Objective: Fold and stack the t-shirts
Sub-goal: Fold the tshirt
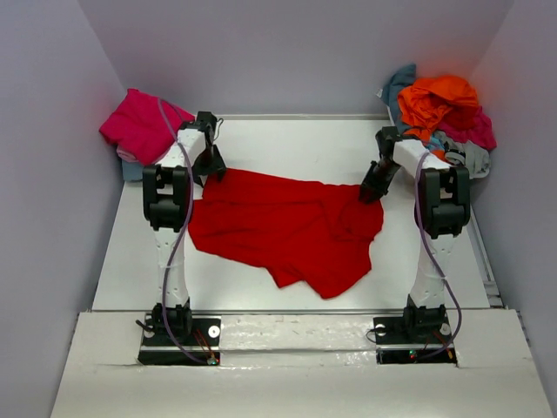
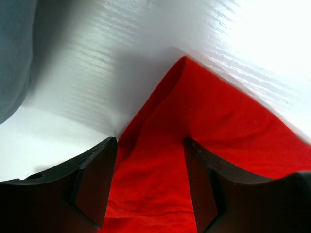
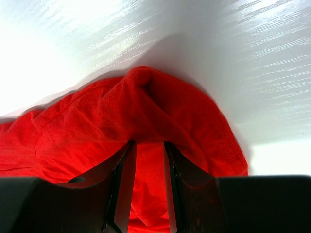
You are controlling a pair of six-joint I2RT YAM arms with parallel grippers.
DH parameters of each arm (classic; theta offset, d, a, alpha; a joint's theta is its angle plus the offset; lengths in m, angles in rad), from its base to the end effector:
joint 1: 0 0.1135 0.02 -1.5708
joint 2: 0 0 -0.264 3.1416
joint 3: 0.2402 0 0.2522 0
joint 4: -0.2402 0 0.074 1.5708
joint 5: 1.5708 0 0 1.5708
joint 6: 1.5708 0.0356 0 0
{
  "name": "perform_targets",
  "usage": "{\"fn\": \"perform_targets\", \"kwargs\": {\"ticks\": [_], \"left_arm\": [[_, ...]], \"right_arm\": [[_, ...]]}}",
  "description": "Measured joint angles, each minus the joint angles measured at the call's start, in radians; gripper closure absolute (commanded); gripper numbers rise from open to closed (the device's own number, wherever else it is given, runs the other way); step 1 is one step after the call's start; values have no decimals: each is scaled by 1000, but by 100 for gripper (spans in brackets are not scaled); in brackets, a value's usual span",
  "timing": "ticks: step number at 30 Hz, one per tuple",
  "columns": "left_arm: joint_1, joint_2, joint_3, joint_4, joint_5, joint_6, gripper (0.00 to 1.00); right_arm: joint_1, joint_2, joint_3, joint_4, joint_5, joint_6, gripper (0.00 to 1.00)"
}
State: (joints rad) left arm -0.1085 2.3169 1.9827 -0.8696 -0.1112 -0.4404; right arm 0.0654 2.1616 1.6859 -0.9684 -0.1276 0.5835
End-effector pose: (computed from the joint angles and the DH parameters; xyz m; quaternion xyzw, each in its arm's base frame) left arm 0.4871 -0.0491 0.1816 -0.1722 0.9665 0.0032 0.1902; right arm 0.4249 0.0324 0.1655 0.2512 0.9638 0.0804 0.0396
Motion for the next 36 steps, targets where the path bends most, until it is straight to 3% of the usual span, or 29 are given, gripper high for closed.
{"fn": "perform_targets", "kwargs": {"ticks": [7, 17, 36], "left_arm": [[4, 40, 46, -18, -7, 6, 31], [5, 94, 146, -58, -30, 14, 30], [5, 191, 320, -79, -71, 43, 27]], "right_arm": [[0, 14, 55, -24, -2, -32, 65], [-1, 179, 312, -86, -57, -73, 65], [-2, 298, 495, -105, -142, -117, 64]]}}
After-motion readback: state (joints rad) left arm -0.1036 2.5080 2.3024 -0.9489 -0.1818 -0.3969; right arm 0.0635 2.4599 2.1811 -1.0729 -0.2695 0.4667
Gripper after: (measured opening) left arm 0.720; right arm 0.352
